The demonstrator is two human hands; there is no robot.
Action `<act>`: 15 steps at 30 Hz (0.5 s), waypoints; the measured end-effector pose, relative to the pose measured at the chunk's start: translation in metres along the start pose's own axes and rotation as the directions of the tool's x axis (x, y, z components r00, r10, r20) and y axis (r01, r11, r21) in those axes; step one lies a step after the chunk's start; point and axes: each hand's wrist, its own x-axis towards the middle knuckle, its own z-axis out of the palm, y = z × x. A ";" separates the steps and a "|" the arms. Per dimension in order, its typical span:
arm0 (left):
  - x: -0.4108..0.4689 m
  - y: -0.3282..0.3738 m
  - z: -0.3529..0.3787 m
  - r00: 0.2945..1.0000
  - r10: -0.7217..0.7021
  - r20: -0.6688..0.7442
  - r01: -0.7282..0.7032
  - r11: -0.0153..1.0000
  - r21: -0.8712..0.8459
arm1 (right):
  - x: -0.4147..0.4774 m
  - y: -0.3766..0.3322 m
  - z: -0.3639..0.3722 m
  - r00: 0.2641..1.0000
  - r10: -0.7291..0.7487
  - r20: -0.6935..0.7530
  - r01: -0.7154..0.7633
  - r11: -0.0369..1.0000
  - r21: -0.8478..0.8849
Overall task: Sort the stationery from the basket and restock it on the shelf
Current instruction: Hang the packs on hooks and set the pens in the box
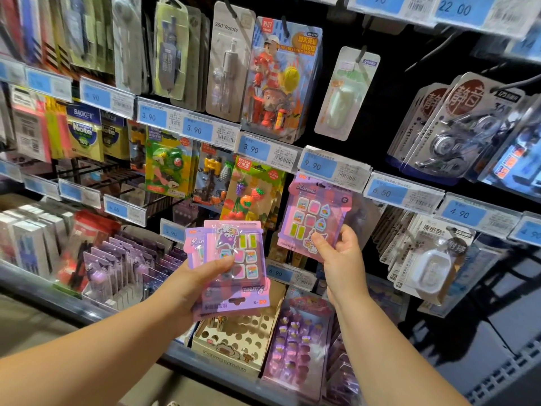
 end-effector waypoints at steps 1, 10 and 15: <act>0.000 0.000 0.000 1.000 -0.001 0.000 0.001 1.000 0.004 | -0.001 0.000 0.000 1.000 -0.002 0.010 0.002 1.000 -0.012; 0.003 0.001 -0.002 1.000 -0.007 -0.012 0.007 1.000 -0.006 | 0.001 -0.001 0.010 0.998 0.053 -0.017 -0.051 0.994 0.100; 0.004 0.001 -0.003 1.000 0.000 0.008 0.000 1.000 0.002 | 0.006 -0.001 0.009 0.994 0.095 -0.063 -0.091 0.994 0.062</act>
